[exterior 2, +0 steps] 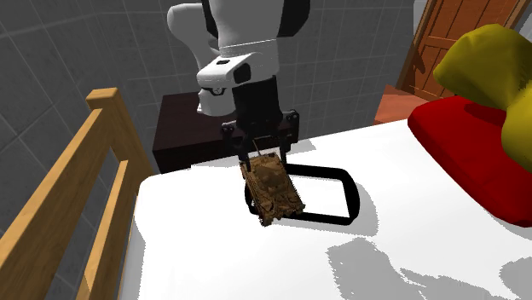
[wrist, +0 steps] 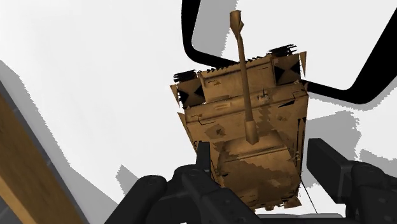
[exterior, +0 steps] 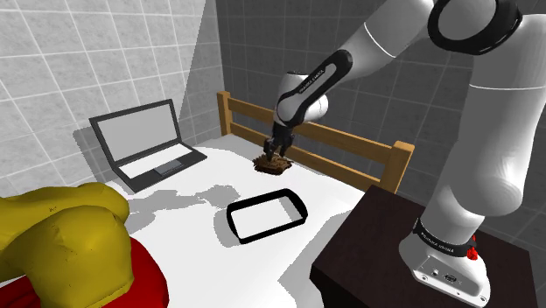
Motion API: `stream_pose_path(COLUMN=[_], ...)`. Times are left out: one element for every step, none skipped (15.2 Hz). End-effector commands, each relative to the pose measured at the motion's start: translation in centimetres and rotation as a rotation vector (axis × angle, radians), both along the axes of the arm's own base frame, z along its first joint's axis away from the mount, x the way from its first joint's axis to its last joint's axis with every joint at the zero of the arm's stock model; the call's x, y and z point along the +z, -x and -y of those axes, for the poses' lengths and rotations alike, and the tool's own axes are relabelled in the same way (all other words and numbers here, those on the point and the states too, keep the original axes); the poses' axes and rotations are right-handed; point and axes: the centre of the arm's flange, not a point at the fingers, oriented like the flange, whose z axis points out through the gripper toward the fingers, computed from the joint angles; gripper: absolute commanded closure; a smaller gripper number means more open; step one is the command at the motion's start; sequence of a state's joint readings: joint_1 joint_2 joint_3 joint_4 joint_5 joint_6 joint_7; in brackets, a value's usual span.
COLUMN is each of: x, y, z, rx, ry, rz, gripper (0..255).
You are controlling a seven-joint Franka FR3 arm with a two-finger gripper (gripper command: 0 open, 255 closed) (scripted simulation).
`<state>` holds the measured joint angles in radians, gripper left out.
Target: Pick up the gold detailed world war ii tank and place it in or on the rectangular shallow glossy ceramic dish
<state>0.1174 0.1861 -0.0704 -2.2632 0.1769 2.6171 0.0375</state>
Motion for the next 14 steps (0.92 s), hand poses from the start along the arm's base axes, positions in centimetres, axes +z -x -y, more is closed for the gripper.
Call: stream_pose_path(x=[0.4,0.5,0.7,0.9,1.0,1.2,1.4,1.5,1.7,1.8,1.2,0.7,0.2,-0.3], y=[1.4,2.0,2.6,3.2,3.8,4.4,5.0,5.6,6.2,6.5,6.5,6.5,6.5,6.5], z=[-2.4,-3.6,-4.7,-5.9,-7.0,-8.2,-9.4,-10.5,-11.7,-12.3,-12.3,-12.3,-12.3,-12.3], rx=[-0.001,-0.001,-0.001,-0.001,-0.001,-0.001,-0.001,-0.001,-0.001,-0.001,-0.001,-0.001,-0.001,-0.001], ry=[0.000,0.000,0.000,0.000,0.000,0.000,0.000,0.000,0.000,0.000,0.000,0.000,0.000,0.000], rz=[0.001,0.001,0.001,0.001,0.001,0.001,0.001,0.001,0.001,0.001,0.001,0.001,0.001,0.001], gripper=[255,255,255,255,255,255,255,255,255,255,255,255,255,255])
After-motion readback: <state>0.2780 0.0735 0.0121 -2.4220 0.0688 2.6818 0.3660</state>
